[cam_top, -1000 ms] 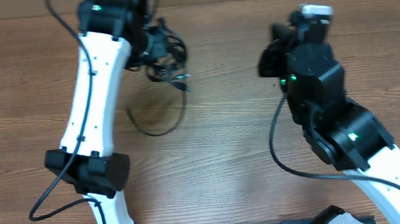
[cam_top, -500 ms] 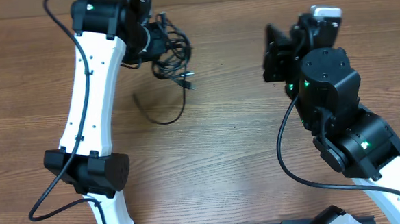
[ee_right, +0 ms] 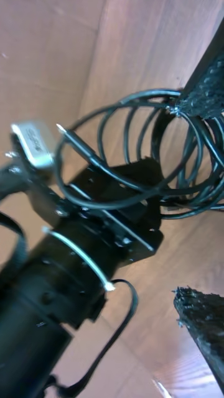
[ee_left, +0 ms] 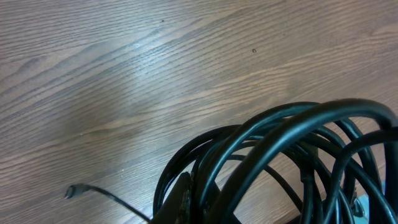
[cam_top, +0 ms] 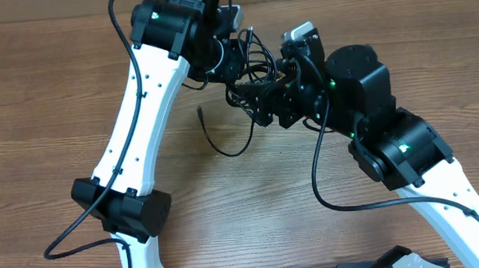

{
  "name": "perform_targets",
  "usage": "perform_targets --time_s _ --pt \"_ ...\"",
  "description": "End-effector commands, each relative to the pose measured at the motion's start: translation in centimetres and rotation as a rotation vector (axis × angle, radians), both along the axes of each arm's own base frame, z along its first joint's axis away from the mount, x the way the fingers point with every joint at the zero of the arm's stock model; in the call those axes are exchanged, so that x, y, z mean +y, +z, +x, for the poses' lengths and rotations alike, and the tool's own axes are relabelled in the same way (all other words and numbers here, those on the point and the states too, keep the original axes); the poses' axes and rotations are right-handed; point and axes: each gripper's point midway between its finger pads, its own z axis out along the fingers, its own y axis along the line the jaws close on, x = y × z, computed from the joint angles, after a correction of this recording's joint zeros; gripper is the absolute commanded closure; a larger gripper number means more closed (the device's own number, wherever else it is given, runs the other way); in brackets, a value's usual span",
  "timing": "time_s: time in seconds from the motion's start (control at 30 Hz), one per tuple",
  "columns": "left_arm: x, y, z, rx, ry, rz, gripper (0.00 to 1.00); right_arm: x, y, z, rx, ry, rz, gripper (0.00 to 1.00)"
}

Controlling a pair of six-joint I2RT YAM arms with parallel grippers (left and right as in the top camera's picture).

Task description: Untangle cables

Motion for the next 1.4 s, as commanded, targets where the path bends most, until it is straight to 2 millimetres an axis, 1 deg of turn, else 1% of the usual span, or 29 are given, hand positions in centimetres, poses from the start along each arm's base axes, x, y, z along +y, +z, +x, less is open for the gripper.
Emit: perform_targets --time_s 0.0,0.1,0.13,0.17,0.23,0.33,0.4,0.5,0.57,0.63,0.67,0.73,0.77,0.83,0.97,1.07,1.17,1.3,1.37 --pt "-0.2 -0.3 -0.2 0.001 -0.042 0.002 0.96 0.4 0.1 -0.5 -0.026 0.063 -0.033 0.11" --pt "-0.2 -0.3 -0.2 0.002 -0.042 0.001 0.96 0.3 -0.7 -0.7 -0.019 0.077 -0.069 0.11" --pt "-0.3 -0.3 -0.2 0.004 -0.044 -0.004 0.96 0.3 -1.0 -0.7 -0.017 0.083 -0.083 0.12" --pt "-0.5 -0.2 -0.4 0.010 -0.051 -0.018 0.96 0.3 -1.2 -0.8 -0.014 0.087 -0.093 0.15" --pt "-1.2 0.1 -0.8 0.020 -0.079 -0.059 0.96 0.2 -1.7 -0.8 -0.012 0.098 -0.117 0.25" --pt "-2.3 0.6 -1.4 0.030 -0.139 -0.122 0.96 0.3 -2.3 -0.7 -0.009 0.108 -0.137 0.35" --pt "-2.6 0.8 -1.7 0.035 -0.151 -0.140 0.96 0.4 -2.7 -0.5 -0.001 0.109 -0.144 0.40" --pt "-2.6 0.8 -1.7 0.036 -0.152 -0.138 0.96 0.7 -3.2 -0.1 0.006 0.110 -0.152 0.42" --pt "-2.7 0.7 -1.7 0.034 -0.154 -0.133 0.96 0.8 -3.3 0.1 0.004 0.112 -0.153 0.43" --pt "-2.6 0.6 -1.7 0.029 -0.152 -0.119 0.96 0.8 -3.2 0.2 -0.018 0.121 -0.162 0.49" --pt "-2.6 0.6 -1.7 0.028 -0.152 -0.114 0.96 0.9 -3.0 0.2 -0.025 0.121 -0.160 0.49" --pt "-2.8 0.6 -1.8 0.028 -0.158 -0.115 0.96 1.0 -2.6 0.4 -0.040 0.120 -0.151 0.55" --pt "-2.9 0.6 -1.9 0.028 -0.159 -0.115 0.96 1.0 -2.6 0.4 -0.042 0.120 -0.150 0.55" --pt "-3.0 0.6 -2.0 0.029 -0.163 -0.115 0.96 1.0 -2.5 0.5 -0.045 0.117 -0.150 0.60" --pt "-3.3 0.6 -2.2 0.031 -0.170 -0.119 0.96 0.4 -3.3 1.2 -0.036 0.073 -0.183 0.73" --pt "-3.3 0.6 -2.1 0.030 -0.170 -0.117 0.96 0.4 -3.9 1.5 -0.022 0.066 -0.197 0.83" --pt "-3.1 0.5 -2.0 0.025 -0.166 -0.108 0.96 0.4 -3.6 1.7 -0.035 0.063 -0.189 0.96" --pt "-1.9 -0.1 -1.2 0.006 -0.114 -0.030 0.96 0.6 -1.8 2.2 -0.088 0.036 -0.142 0.96" --pt "-0.7 -0.5 -0.6 0.006 -0.030 0.029 0.96 -0.2 -0.3 2.8 -0.100 -0.046 -0.089 0.96"
